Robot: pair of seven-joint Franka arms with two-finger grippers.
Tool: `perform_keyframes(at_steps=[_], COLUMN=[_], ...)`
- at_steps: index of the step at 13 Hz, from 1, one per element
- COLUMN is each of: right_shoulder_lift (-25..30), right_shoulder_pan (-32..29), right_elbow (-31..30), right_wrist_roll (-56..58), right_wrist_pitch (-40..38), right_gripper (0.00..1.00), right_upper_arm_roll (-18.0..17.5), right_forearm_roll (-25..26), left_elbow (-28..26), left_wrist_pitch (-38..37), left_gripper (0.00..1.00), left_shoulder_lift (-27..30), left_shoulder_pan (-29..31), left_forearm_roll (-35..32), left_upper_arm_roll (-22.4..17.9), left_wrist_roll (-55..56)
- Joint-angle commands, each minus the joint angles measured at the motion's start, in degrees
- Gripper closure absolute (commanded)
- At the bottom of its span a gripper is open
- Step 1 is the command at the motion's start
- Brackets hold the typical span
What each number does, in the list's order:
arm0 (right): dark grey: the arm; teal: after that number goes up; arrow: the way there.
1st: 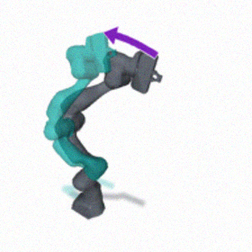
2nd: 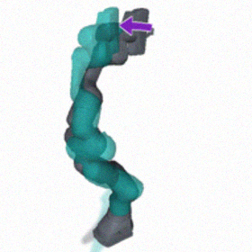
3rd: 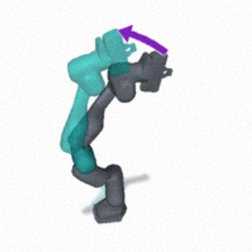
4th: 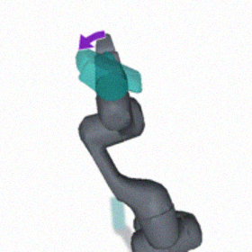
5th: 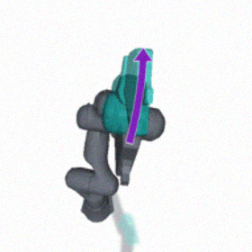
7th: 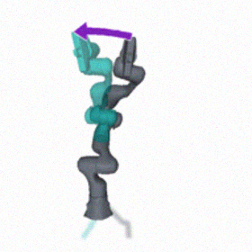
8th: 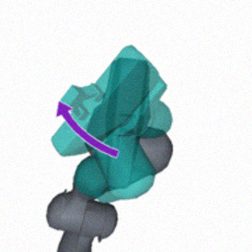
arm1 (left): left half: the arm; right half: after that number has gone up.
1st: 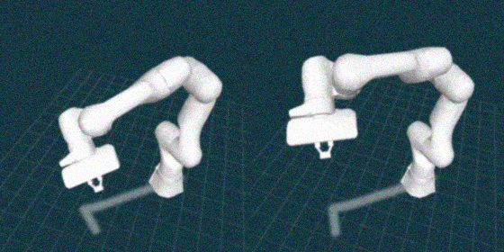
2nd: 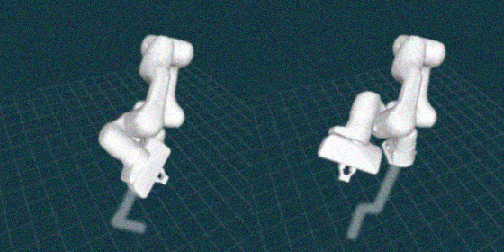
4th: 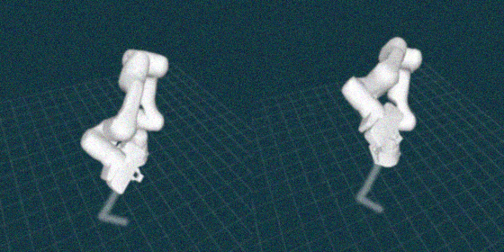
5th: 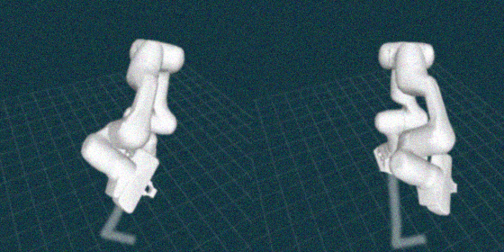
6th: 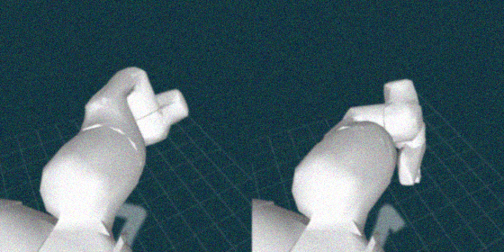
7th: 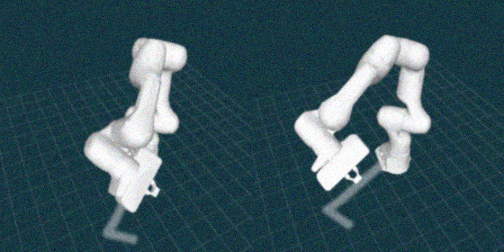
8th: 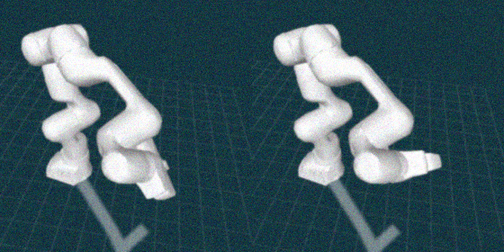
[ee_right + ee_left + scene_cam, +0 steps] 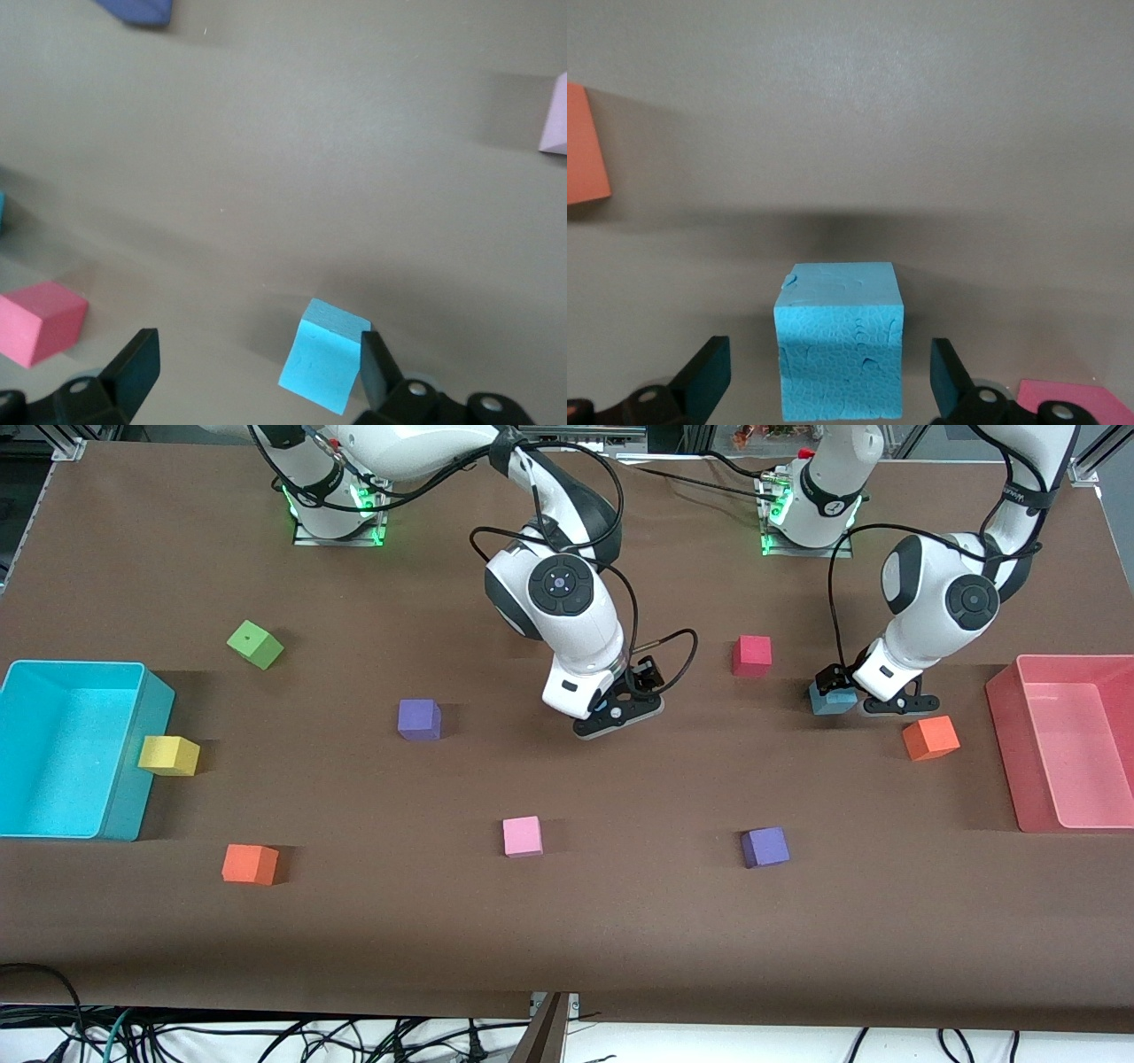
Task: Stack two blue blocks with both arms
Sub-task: 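Carry the second cyan cube with the left gripper above the first cube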
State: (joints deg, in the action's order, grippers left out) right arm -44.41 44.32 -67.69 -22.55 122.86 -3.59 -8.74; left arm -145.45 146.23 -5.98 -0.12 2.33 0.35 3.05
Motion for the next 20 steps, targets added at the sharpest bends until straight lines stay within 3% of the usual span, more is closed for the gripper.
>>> perform_keyframes(at_steps=[1,2,4,5,9,11,13,14,17,19,20], right_shoulder_lift=[11.7,13.9,15.3,17.2,18.2,19.4,19.5,19.5,18.9,18.5,17.9], right_shoulder_pan=[-5.4,-6.9,-9.6,-10.2,-10.7,-12.4,-14.2,-15.3,-15.6,-15.8,-15.9], right_elbow=[-20.3,-24.9,-27.5,-30.5,-37.0,-41.4,-43.7,-45.6,-47.8,-48.2,-48.8], right_wrist_roll=[14.1,21.9,40.2,43.5,59.0,69.9,83.8,92.5,108.6,115.1,118.5], right_wrist_pitch=[9.3,11.7,10.2,10.1,13.8,17.4,18.4,19.2,22.8,23.3,23.2], right_gripper=[0.0,0.0,0.0,0.0,0.0,0.0,0.0,0.0,0.0,0.0,0.0], right_upper_arm_roll=[-4.7,-5.6,-7.7,-7.7,-7.5,-7.7,-7.7,-7.7,-7.9,-8.1,-8.1], right_forearm_roll=[-4.5,-6.4,-8.1,-11.0,-26.1,-28.6,-32.9,-37.4,-51.9,-58.3,-60.8], left_elbow=[-0.5,-0.5,-0.5,-0.5,-0.5,-0.4,2.5,5.8,21.2,25.9,27.2], left_wrist_pitch=[3.5,4.1,4.2,4.2,4.2,3.2,-3.6,-9.8,-25.8,-27.5,-27.5], left_gripper=[0.02,0.04,0.12,0.2,0.66,0.97,1.0,1.0,1.0,1.0,1.0], left_shoulder_lift=[-1.7,-2.3,-2.4,-2.5,-3.2,-1.8,3.5,6.3,7.0,6.4,5.5], left_shoulder_pan=[-0.1,-0.1,-0.1,-0.1,-0.2,-0.3,-2.8,-3.5,-7.5,-8.3,-10.6], left_forearm_roll=[1.0,1.0,1.0,1.0,1.0,1.0,1.0,1.0,4.3,4.7,4.8], left_upper_arm_roll=[0.0,0.0,0.0,0.0,0.0,0.0,0.2,0.4,3.9,9.1,9.8], left_wrist_roll=[0.3,0.3,0.3,0.3,0.3,0.3,1.2,2.6,7.0,12.7,16.2])
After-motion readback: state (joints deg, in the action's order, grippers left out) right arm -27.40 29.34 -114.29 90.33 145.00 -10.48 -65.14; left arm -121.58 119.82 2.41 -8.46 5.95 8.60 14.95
